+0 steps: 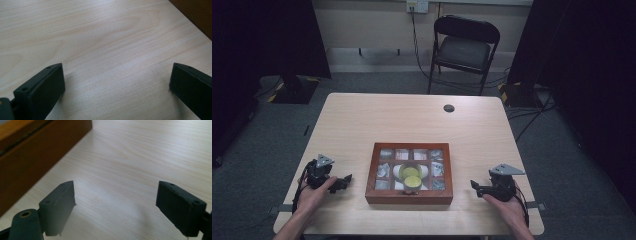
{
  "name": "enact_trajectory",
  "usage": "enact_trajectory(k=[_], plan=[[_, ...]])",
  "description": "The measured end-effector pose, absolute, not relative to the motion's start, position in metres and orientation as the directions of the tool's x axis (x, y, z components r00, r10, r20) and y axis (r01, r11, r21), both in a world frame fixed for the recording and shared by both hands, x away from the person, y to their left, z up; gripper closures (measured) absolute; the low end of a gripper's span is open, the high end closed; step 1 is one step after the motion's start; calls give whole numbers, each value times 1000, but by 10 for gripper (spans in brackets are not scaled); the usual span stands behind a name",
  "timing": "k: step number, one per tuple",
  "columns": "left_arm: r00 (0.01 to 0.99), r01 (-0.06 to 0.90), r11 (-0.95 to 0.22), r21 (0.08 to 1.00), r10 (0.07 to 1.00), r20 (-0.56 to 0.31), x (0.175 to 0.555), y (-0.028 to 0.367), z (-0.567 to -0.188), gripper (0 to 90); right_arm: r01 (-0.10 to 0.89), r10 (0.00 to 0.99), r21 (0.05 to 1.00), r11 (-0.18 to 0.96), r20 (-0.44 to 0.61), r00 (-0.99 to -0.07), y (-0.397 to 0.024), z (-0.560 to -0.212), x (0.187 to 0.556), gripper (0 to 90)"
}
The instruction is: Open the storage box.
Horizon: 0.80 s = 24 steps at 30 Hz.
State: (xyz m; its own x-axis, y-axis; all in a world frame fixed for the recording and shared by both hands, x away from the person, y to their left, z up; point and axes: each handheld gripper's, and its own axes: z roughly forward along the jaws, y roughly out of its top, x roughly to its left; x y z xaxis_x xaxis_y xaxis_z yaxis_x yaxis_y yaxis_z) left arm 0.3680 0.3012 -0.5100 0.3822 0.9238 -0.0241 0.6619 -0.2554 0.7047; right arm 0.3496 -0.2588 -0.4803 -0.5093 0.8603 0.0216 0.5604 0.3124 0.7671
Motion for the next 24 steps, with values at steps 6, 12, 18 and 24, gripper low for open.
enact_trajectory(k=[6, 12, 18, 24], plan=[[382, 662, -255, 705, 924, -25, 368, 301, -510, 0, 543, 834, 787, 295, 66, -548, -251, -471, 345, 191], [381, 662, -251, 706, 924, -29, 368, 301, -510, 0, 513, 793, 810, 286, 101, -601, -242, -463, 343, 243], [383, 662, -255, 705, 923, -25, 368, 301, -510, 0, 495, 767, 821, 284, 115, -631, -235, -454, 341, 282], [391, 661, -263, 703, 920, -23, 368, 302, -510, 0, 479, 746, 825, 300, 110, -657, -228, -448, 338, 323]])
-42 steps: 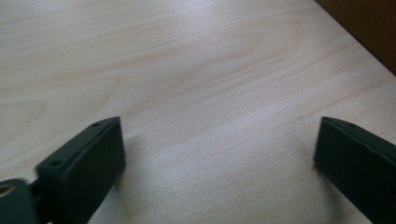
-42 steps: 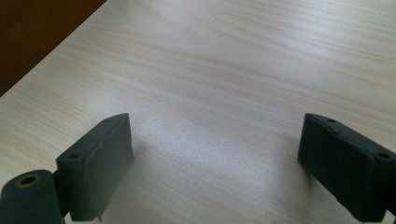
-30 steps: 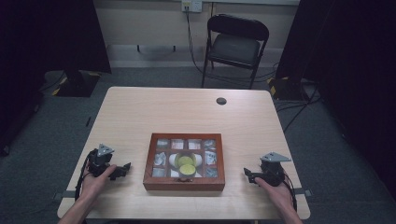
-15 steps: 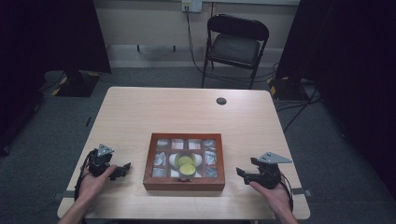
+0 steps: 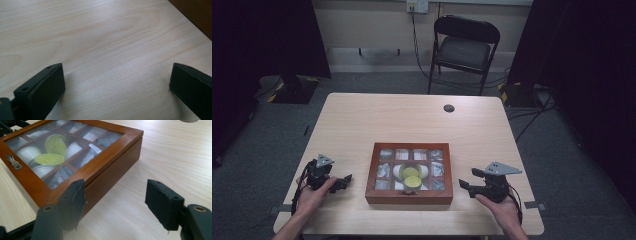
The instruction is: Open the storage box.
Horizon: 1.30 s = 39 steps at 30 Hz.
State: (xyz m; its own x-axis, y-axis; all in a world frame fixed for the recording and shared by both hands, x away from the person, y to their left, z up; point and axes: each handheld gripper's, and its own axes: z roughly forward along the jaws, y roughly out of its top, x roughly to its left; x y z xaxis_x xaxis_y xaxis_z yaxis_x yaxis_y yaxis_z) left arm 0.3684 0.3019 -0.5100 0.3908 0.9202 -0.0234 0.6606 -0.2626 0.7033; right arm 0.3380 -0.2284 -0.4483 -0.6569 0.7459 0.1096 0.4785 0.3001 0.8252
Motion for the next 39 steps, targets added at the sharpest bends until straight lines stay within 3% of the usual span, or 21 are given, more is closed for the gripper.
enact_trajectory(k=[20, 39], plan=[[390, 661, -262, 703, 920, -24, 368, 302, -510, 0, 457, 647, 805, 380, 122, -753, -181, -431, 342, 409], [390, 661, -261, 703, 920, -24, 368, 302, -510, 0, 407, 471, 781, 473, 166, -866, -108, -419, 354, 513]])
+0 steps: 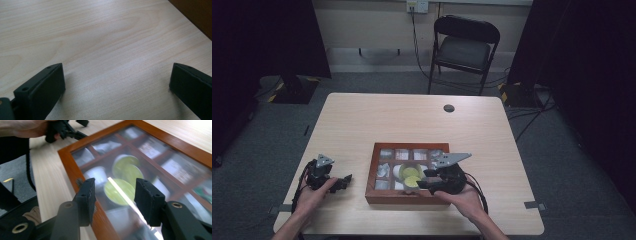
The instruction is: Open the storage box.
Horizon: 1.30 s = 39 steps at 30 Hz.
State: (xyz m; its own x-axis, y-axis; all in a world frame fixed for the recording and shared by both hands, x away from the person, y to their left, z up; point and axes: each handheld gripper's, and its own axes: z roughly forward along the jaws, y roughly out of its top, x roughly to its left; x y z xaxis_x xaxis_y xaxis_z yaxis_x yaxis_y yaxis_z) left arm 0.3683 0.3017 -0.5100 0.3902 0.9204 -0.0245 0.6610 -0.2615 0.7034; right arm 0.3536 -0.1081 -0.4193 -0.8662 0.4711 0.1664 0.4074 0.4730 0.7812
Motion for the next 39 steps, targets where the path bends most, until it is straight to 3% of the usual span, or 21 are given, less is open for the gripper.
enact_trajectory(k=[5, 12, 13, 24, 29, 39], plan=[[390, 661, -262, 703, 920, -24, 368, 302, -510, 0, 386, 435, 784, 486, 166, -885, -92, -419, 354, 515], [391, 661, -263, 703, 920, -23, 368, 302, -510, 0, 372, 389, 772, 515, 177, -904, -79, -425, 351, 611], [390, 661, -263, 703, 920, -23, 368, 302, -510, 0, 373, 382, 772, 515, 183, -906, -79, -426, 349, 658], [391, 661, -262, 703, 920, -24, 368, 302, -510, 0, 371, 359, 744, 555, 188, -914, -75, -438, 345, 721], [391, 661, -263, 703, 920, -23, 368, 302, -510, 0, 355, 340, 745, 565, 181, -923, -73, -440, 345, 796], [391, 661, -263, 703, 920, -23, 368, 302, -510, 0, 338, 337, 744, 576, 161, -928, -72, -441, 344, 805]])
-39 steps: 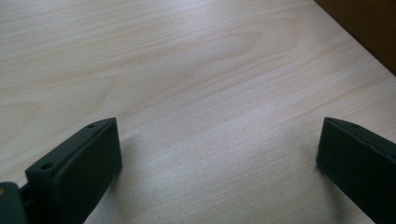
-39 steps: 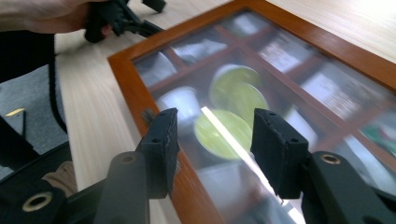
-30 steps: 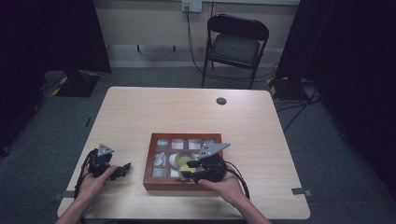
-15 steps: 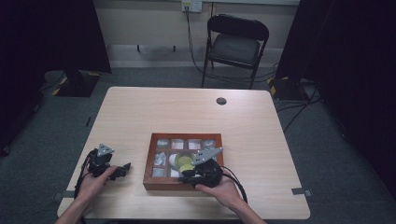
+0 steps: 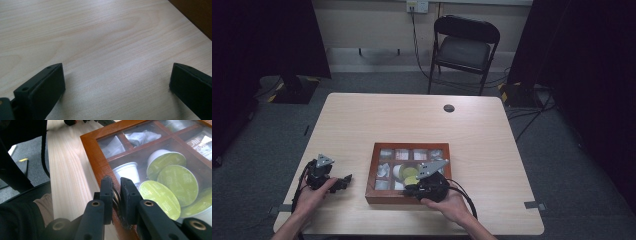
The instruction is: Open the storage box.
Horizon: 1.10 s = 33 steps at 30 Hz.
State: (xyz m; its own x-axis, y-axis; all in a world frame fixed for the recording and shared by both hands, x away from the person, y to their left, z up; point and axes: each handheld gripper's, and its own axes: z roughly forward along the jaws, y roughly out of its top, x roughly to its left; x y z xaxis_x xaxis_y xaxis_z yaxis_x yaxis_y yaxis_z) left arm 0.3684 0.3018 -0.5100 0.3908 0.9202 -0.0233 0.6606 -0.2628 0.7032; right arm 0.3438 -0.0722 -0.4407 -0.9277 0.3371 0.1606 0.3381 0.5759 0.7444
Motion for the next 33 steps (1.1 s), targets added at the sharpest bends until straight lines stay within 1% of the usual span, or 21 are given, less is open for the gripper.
enact_trajectory(k=[16, 33], plan=[[391, 661, -263, 703, 920, -23, 368, 302, -510, 0, 334, 330, 745, 578, 161, -930, -74, -435, 346, 809], [391, 661, -263, 703, 920, -24, 368, 302, -510, 0, 329, 328, 768, 550, 163, -930, -81, -418, 348, 808]])
